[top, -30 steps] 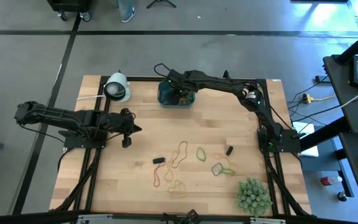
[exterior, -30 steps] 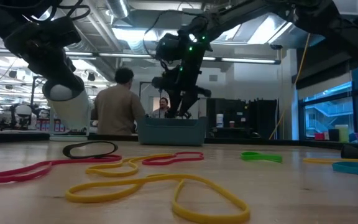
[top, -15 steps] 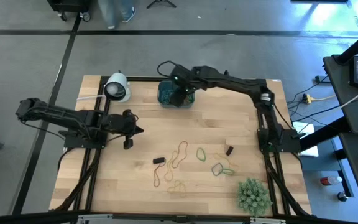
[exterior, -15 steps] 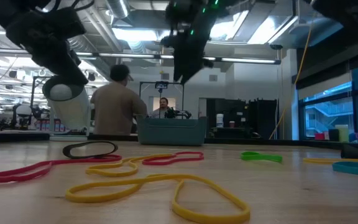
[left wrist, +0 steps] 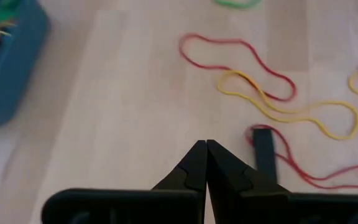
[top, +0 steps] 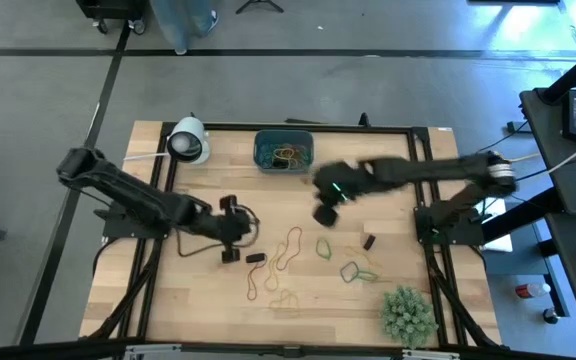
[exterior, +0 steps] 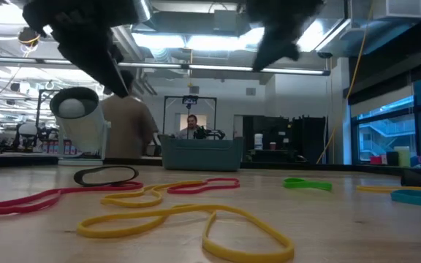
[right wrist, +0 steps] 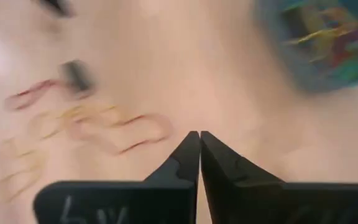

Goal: Pick and place rubber bands into bin
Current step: Put the black rubber band into the blue bin

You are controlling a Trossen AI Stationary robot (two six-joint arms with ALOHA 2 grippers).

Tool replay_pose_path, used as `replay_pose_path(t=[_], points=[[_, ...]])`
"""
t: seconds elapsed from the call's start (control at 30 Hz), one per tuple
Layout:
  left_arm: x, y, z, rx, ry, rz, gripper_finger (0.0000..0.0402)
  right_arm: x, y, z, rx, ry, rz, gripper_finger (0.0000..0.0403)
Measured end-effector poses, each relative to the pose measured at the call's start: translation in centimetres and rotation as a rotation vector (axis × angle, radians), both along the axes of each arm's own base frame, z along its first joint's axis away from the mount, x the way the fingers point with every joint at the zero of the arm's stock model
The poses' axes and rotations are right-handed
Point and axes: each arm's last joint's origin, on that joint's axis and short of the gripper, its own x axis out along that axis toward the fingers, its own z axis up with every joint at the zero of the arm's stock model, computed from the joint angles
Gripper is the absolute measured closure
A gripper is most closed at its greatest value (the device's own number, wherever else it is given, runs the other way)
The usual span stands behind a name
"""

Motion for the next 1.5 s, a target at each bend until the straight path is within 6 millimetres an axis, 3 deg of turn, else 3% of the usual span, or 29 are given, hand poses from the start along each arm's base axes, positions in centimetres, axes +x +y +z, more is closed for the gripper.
replay_pose_path(t=[0.17, 0.37, 0.6, 0.8, 0.93, 1.07, 1.27, 1.5], points=[[2.7, -2.7, -0.4, 0.027, 0.159, -0.012, 0.0396, -5.3, 5.0, -1.9, 0.093, -0.089, 0.058, 0.0399], [5.5, -4.9, -1.8, 0.046, 0.327, -0.045, 0.0371, -9.4, 8.7, -4.5, 0.151, -0.123, 0.083, 0.0400], [7.7, -5.6, -4.9, 0.012, 0.431, 0.051, 0.0306, -11.5, 10.9, -6.6, 0.211, -0.060, 0.100, 0.0399], [8.0, -5.7, -6.5, -0.022, 0.483, 0.113, 0.0257, -12.1, 12.1, -6.8, 0.211, -0.055, 0.156, 0.0398], [8.1, -5.5, -6.9, -0.028, 0.497, 0.140, 0.0246, -12.4, 12.4, -6.8, 0.195, -0.062, 0.164, 0.0398], [8.2, -5.4, -7.1, -0.076, 0.513, 0.150, 0.0272, -12.5, 12.7, -6.8, 0.194, -0.062, 0.175, 0.0398], [8.2, -5.6, -7.0, -0.151, 0.544, 0.136, 0.0384, -12.7, 12.9, -6.8, 0.184, -0.068, 0.180, 0.0398], [7.9, -5.9, -6.0, -0.204, 0.515, 0.183, 0.0396, -12.8, 13.1, -6.8, 0.181, -0.070, 0.188, 0.0398]])
